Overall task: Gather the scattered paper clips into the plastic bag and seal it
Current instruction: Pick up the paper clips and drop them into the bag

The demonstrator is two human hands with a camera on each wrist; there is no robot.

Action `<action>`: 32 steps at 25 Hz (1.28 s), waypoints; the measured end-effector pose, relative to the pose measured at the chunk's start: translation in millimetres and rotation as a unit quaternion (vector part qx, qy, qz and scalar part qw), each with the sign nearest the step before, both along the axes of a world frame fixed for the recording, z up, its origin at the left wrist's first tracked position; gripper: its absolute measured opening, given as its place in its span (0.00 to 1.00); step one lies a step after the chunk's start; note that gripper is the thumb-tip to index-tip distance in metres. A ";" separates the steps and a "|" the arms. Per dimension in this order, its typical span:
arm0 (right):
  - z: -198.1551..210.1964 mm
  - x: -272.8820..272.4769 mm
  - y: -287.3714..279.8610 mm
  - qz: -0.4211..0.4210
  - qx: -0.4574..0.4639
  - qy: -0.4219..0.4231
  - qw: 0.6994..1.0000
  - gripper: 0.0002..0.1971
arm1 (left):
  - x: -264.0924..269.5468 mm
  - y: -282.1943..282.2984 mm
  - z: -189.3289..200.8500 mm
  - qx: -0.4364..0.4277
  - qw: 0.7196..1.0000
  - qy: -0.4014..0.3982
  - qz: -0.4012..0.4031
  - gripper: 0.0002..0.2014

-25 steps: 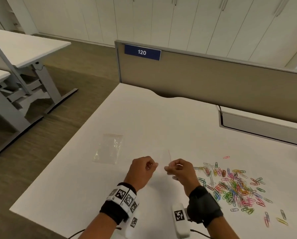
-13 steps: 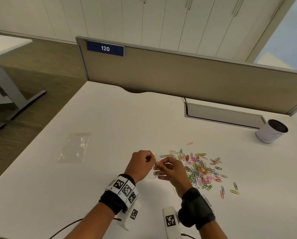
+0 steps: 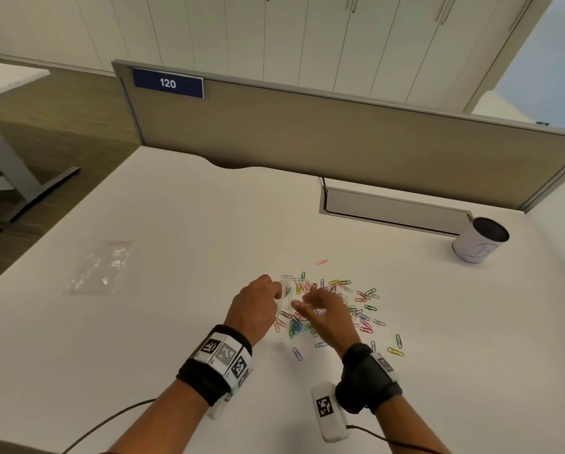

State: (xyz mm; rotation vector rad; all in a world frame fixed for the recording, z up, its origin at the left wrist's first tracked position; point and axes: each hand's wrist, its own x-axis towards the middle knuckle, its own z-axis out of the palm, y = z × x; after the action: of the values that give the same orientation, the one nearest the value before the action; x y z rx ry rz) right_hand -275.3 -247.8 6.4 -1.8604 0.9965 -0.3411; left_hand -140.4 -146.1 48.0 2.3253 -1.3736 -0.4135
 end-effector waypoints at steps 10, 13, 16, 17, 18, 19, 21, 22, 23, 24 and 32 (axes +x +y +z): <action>-32.8 -28.4 -61.0 0.117 -0.164 0.277 0.939 0.35 | -22.4 -12.2 -17.5 0.015 0.997 0.054 0.044 0.18; -34.4 -28.9 -60.4 0.107 -0.183 0.256 0.943 0.23 | -22.6 -13.8 -22.6 0.002 0.995 0.075 0.066 0.18; -35.8 -29.2 -60.0 0.094 -0.198 0.225 0.950 0.13 | -22.3 -15.1 -25.3 -0.018 0.992 0.101 0.078 0.17; -35.2 -29.1 -60.5 0.091 -0.202 0.217 0.951 0.11 | -22.2 -15.7 -25.9 -0.023 0.991 0.108 0.081 0.17; -34.2 -28.7 -61.0 0.089 -0.207 0.212 0.951 0.09 | -22.3 -16.3 -26.8 -0.026 0.990 0.112 0.084 0.17; -33.8 -28.0 -62.1 0.086 -0.212 0.210 0.951 0.10 | -22.4 -17.0 -27.4 -0.028 0.989 0.113 0.086 0.17; -32.2 -27.0 -65.4 0.073 -0.214 0.204 0.953 0.10 | -23.6 -17.9 -28.2 -0.031 0.989 0.113 0.087 0.17; -32.0 -27.3 -67.3 0.063 -0.209 0.204 0.954 0.09 | -24.1 -18.2 -28.3 -0.031 0.989 0.114 0.087 0.16; -32.1 -27.9 -69.1 0.052 -0.201 0.201 0.957 0.09 | -24.6 -18.3 -28.2 -0.030 0.989 0.115 0.087 0.16; -31.7 -29.4 -71.1 0.039 -0.188 0.193 0.962 0.08 | -24.9 -18.8 -28.0 -0.028 0.989 0.116 0.086 0.16; -26.6 -28.4 -64.2 0.070 -0.175 0.200 0.962 0.10 | -26.7 -21.2 -27.5 -0.033 0.989 0.120 0.074 0.17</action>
State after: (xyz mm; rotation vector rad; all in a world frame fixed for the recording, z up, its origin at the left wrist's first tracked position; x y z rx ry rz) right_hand -303.7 -312.0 -20.3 -2.3722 1.1149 -0.0543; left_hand -167.1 -167.3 20.6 2.2212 -1.0790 -0.5719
